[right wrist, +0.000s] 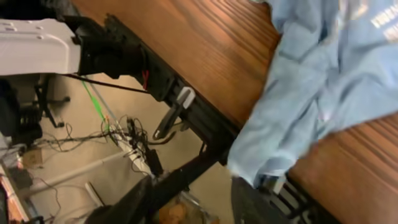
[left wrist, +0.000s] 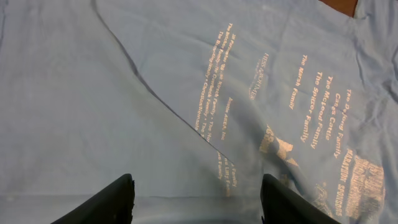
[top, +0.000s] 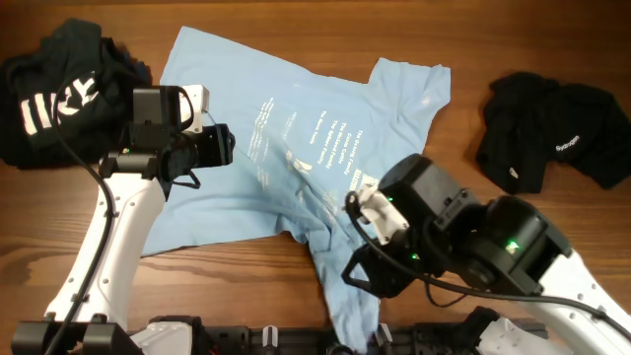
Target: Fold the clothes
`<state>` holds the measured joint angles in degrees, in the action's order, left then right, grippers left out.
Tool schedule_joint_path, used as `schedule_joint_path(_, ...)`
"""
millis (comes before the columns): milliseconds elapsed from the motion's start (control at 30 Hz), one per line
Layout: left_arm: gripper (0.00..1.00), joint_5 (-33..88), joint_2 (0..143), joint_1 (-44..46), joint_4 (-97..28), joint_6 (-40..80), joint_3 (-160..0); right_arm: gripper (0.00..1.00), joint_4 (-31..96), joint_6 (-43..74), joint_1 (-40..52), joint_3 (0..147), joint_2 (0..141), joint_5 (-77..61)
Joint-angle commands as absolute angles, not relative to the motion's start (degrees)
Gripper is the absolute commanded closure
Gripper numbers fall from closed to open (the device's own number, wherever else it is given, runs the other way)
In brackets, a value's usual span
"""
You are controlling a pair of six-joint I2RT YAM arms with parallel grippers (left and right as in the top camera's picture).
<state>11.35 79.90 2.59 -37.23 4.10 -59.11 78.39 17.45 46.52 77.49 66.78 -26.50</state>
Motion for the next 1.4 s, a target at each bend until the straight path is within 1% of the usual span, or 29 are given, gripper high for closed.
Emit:
schedule_joint_path(0,0.35,10.9,79.6,2.8,-37.0,3.4,-59.7,0.56,76.0,16.7,47.4,78.1,67.2,-27.2)
schedule_joint_path(33,0.35,10.9,79.6,2.7,-37.0,3.4,-59.7,0.55,75.3,17.1,47.4,78.1,67.2,-25.8)
schedule_joint_path(67,0.35,10.9,79.6,2.7,-37.0,3.4,-59.7,0.48,74.7,18.8,47.4,78.1,67.2,-23.4)
schedule_joint_path(100,0.35,10.9,79.6,2.7,-36.9,3.4,-59.7,0.46,74.2,21.3,47.3,78.1,67.2,-20.1)
schedule_joint_path(167,0.35,10.9,79.6,2.7,-36.8,3.4,-59.7,0.40,74.1,25.2,46.7,78.1,67.2,-13.1)
schedule_joint_path(200,0.35,10.9,79.6,2.7,-36.8,3.4,-59.7,0.37,74.3,29.1,45.9,78.1,67.3,-6.7)
schedule_joint_path(300,0.36,10.9,79.6,2.7,-36.6,3.4,-59.7,0.37,73.8,34.8,43.7,77.8,68.0,4.3)
schedule_joint_path(367,0.36,10.9,79.7,2.7,-36.0,3.4,-59.7,0.42,71.4,35.0,41.1,76.7,69.8,9.6)
schedule_joint_path(433,0.36,10.9,79.7,2.7,-35.7,3.4,-59.7,0.47,69.0,33.8,38.8,75.7,72.2,9.8)
schedule_joint_path(533,0.36,10.9,79.7,2.7,-35.7,3.4,-59.7,0.60,66.1,31.4,35.1,75.4,78.6,9.0)
schedule_joint_path(567,0.36,10.9,79.7,2.7,-35.8,3.4,-59.7,0.65,65.4,31.4,34.3,75.4,80.3,9.1)
schedule_joint_path(667,0.36,10.9,79.7,2.7,-35.7,3.4,-59.7,0.85,61.5,30.0,31.1,75.4,86.7,9.0)
schedule_joint_path(700,0.36,10.9,79.7,2.7,-35.7,3.4,-59.7,0.94,59.8,29.8,30.1,75.4,88.6,9.0)
schedule_joint_path(733,0.36,10.9,79.7,2.7,-35.7,3.4,-59.7,0.96,57.9,29.3,29.1,75.4,90.2,8.9)
schedule_joint_path(867,0.36,10.9,79.7,2.7,-35.7,3.4,-59.7,0.96,49.6,25.4,24.9,75.4,95.9,6.7)
schedule_joint_path(967,0.36,10.9,79.9,2.7,-35.8,3.4,-59.7,0.96,45.9,23.4,21.4,75.4,99.3,4.4)
schedule_joint_path(1033,0.36,10.9,80.0,2.7,-35.7,3.4,-59.7,0.96,43.9,19.5,18.8,75.4,101.8,1.3)
schedule_joint_path(1133,0.36,10.9,80.4,2.7,-35.7,3.7,-59.7,0.96,42.9,15.3,15.6,75.4,105.2,-2.3)
schedule_joint_path(1367,0.36,10.9,80.7,2.7,-35.7,5.0,-59.7,0.96,43.9,13.5,13.4,75.4,111.6,-7.3)
